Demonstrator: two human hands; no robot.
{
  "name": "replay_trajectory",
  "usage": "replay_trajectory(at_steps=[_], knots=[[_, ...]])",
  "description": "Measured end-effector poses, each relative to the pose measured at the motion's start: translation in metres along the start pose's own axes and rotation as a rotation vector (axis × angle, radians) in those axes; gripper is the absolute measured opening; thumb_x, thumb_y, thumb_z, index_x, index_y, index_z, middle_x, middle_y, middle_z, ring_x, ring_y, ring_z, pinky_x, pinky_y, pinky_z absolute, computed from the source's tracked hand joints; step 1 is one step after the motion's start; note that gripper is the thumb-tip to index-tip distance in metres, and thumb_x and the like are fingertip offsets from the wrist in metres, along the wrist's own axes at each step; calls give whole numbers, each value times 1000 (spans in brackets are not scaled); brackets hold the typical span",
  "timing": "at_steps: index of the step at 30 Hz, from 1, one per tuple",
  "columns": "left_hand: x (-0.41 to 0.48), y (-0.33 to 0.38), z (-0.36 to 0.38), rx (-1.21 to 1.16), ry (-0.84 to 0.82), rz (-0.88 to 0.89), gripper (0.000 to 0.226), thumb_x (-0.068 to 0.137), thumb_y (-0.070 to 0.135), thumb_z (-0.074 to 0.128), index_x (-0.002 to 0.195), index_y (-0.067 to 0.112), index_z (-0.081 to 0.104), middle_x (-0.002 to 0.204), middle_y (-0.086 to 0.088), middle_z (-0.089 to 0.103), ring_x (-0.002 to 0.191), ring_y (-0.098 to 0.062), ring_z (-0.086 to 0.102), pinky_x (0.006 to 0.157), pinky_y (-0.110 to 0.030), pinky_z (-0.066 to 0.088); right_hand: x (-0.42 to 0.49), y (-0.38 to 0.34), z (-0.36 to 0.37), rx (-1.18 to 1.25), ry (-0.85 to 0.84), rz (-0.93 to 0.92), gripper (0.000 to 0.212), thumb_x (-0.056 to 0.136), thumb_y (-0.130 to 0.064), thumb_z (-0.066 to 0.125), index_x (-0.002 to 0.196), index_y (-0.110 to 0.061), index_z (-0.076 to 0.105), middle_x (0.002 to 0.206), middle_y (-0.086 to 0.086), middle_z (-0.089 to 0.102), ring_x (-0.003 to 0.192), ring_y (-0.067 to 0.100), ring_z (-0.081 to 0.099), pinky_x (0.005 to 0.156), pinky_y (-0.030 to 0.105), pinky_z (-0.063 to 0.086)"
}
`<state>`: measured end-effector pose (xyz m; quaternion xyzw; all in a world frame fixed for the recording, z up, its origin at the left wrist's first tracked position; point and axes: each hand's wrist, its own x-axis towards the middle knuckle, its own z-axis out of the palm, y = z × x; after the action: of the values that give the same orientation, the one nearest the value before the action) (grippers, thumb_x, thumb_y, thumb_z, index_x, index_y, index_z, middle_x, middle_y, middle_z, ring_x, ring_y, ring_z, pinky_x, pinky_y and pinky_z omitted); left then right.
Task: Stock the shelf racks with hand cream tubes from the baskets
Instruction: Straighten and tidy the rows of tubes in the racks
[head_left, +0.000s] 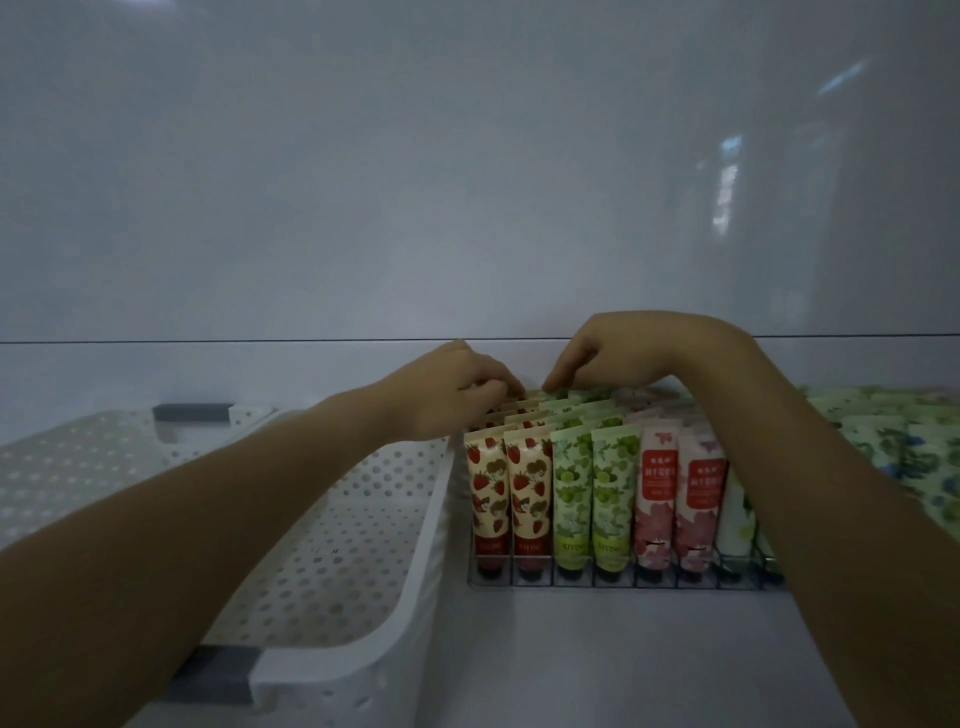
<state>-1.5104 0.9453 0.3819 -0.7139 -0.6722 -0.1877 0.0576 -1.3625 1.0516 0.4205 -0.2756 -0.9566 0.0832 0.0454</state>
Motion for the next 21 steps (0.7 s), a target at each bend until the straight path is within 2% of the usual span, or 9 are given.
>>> replay_trajectory(at_steps=[6,9,11,12,14,16,21], knots=[[0,1,0,-5,4,-9,56,80,32,26,116,13,64,108,-5,68,96,-19,60,82,-20,41,-2,1,-3,-9,22,-7,34,92,-9,46,111,-27,67,120,-9,61,103,7,51,99,27,39],[0,2,2,-8,-3,-8,46,90,27,29,119,11,62,116,-5,66,103,-16,57,77,-10,37,-5,8,-10,14,89,-6,30,92,-9,48,107,-24,69,117,-7,62,102,7,51,98,26,39],[1,4,1,-21,-7,-12,39,97,19,32,122,10,61,120,-4,64,107,-15,54,74,-1,32,-7,11,-12,-3,67,18,28,92,-10,49,105,-24,70,114,-7,64,101,7,52,98,27,39],[1,4,1,-45,-8,-4,40,96,21,31,122,11,61,119,-4,64,107,-14,55,77,-1,33,-6,11,-12,-24,44,34,27,92,-12,50,105,-24,70,113,-8,63,102,9,53,97,27,40],[1,4,2,-91,-20,20,49,89,28,28,121,11,62,116,-3,66,105,-13,58,90,-13,40,-5,10,-9,-62,9,61,27,92,-14,50,105,-26,70,111,-8,62,105,12,54,97,29,42],[1,3,2,-103,-35,48,52,87,29,27,121,11,62,118,-1,65,106,-10,58,96,-24,43,-3,10,-8,-71,1,71,27,91,-15,50,104,-27,70,107,-9,60,107,14,55,96,31,43],[1,3,3,-122,-48,44,52,88,31,26,120,11,62,120,0,64,108,-9,57,99,-26,43,-3,11,-9,-47,-13,71,24,91,-16,51,96,-31,70,106,-8,63,103,16,58,93,31,47]])
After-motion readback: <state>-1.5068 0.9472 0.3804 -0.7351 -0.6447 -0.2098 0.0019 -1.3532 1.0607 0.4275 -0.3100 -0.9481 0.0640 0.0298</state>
